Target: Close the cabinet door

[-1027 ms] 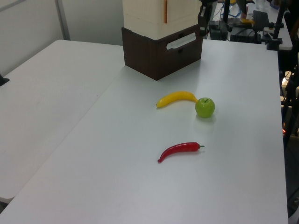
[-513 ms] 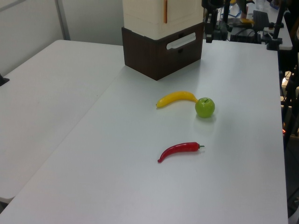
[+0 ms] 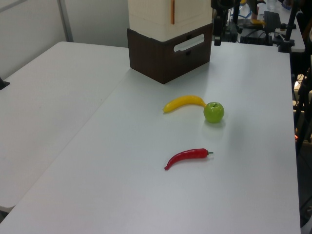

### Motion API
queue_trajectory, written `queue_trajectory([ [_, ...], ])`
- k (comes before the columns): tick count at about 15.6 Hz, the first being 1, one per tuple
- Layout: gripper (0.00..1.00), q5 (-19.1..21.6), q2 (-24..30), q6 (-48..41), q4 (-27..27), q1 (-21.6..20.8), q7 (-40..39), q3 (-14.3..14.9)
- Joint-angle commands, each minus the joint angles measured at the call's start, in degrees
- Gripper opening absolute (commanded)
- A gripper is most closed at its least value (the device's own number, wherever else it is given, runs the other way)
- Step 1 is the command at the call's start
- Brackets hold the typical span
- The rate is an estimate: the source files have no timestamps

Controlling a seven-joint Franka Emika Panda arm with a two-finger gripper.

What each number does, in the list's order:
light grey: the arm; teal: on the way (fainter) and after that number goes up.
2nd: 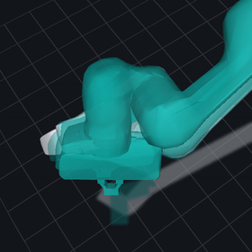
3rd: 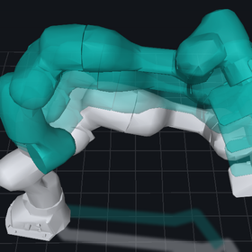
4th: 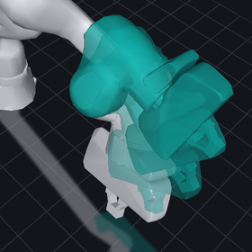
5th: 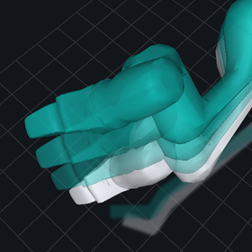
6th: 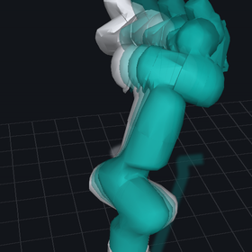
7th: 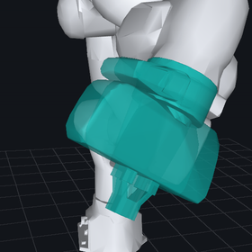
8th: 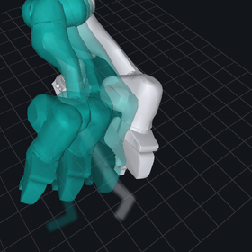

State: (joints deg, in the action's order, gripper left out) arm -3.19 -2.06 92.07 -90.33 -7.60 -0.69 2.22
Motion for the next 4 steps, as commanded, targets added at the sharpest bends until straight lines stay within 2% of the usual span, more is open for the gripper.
queue_trajectory([
  [1,1.0,-0.8,2.2,-1.4,-2.0,4.3,-0.1,-4.8],
  [4,1.0,-0.8,2.2,-1.3,-2.0,4.3,0.4,-4.8],
])
